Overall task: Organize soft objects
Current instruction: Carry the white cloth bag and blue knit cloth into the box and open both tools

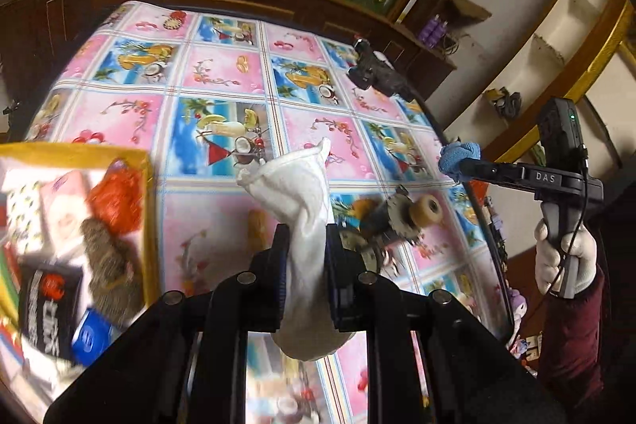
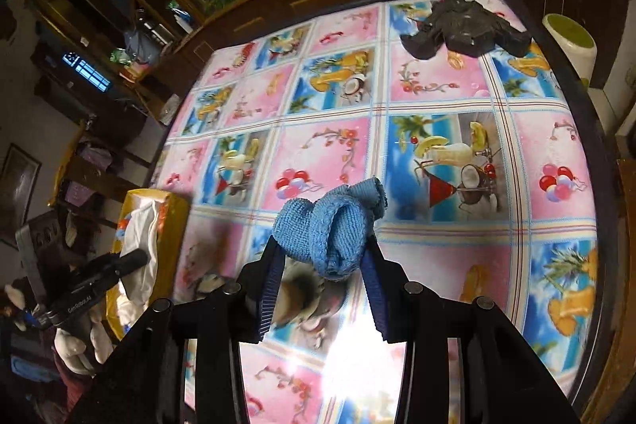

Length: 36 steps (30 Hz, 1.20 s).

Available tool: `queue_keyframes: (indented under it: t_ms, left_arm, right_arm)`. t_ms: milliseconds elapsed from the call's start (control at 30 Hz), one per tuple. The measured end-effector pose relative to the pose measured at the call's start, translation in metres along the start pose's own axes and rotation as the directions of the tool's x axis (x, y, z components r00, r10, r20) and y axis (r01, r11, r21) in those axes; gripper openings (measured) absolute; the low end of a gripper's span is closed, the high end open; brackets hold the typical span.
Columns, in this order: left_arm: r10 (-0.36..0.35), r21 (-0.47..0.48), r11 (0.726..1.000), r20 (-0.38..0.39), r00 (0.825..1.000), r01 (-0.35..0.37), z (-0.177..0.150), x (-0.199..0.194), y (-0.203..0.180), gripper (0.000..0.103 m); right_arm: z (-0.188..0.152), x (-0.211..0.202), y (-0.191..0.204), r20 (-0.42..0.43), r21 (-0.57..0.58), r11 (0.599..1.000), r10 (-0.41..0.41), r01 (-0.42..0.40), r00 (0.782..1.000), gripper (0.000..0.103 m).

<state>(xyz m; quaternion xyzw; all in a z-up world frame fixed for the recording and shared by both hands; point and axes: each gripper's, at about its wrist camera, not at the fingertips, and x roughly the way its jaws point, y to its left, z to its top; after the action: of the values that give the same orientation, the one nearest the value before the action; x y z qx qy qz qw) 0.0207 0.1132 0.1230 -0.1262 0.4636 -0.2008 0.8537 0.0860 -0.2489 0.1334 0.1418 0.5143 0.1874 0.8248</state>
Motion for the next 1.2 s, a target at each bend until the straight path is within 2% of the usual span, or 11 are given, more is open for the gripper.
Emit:
queue_keyframes:
  t_ms: [100,167,367,500,600,700,867,1133,1200]
  left_arm:
    - [-0.011,-0.039,0.999,0.039,0.999,0.013,-0.023,-0.036,0.017,0.014]
    - [0.006,-0.074,0.997,0.066,0.998,-0.001,-0.038,-0.059,0.033,0.014]
    - [0.122,-0.179,0.979,0.135,0.983,-0.097,-0.079,-0.119,0.088,0.014]
    - [0.207,-0.258,0.953,0.158,0.966,-0.162,-0.102,-0.141,0.127,0.014]
    - [0.225,-0.319,0.933,0.159,0.961,-0.165,-0.114,-0.145,0.153,0.014]
    - [0.273,-0.349,0.914,0.152,0.95,-0.207,-0.123,-0.143,0.171,0.014]
    - [0.275,-0.391,0.897,0.129,0.953,-0.207,-0.132,-0.132,0.196,0.014]
    - [0.334,-0.39,0.879,0.094,0.938,-0.274,-0.125,-0.112,0.218,0.014]
    - [0.333,-0.394,0.877,0.083,0.939,-0.276,-0.123,-0.105,0.224,0.014]
  right_arm:
    - [-0.018,-0.019,0.02,0.009,-0.036,0.999,0.022,-0.022,1.0,0.038]
    - [-0.03,-0.028,0.035,0.01,-0.067,0.997,0.038,-0.037,0.999,0.038]
    - [-0.057,-0.034,0.087,-0.017,-0.153,0.984,0.086,-0.087,0.996,0.038]
    - [-0.068,-0.023,0.125,-0.051,-0.202,0.971,0.116,-0.124,0.992,0.038]
    - [-0.075,-0.011,0.149,-0.085,-0.238,0.96,0.134,-0.15,0.987,0.038]
    - [-0.083,0.003,0.17,-0.12,-0.261,0.949,0.149,-0.176,0.982,0.038]
    - [-0.097,0.034,0.205,-0.186,-0.282,0.93,0.186,-0.234,0.965,0.039]
    - [-0.131,0.1,0.261,-0.322,-0.318,0.887,0.231,-0.335,0.918,0.039]
    - [-0.138,0.114,0.272,-0.354,-0.326,0.874,0.241,-0.361,0.904,0.039]
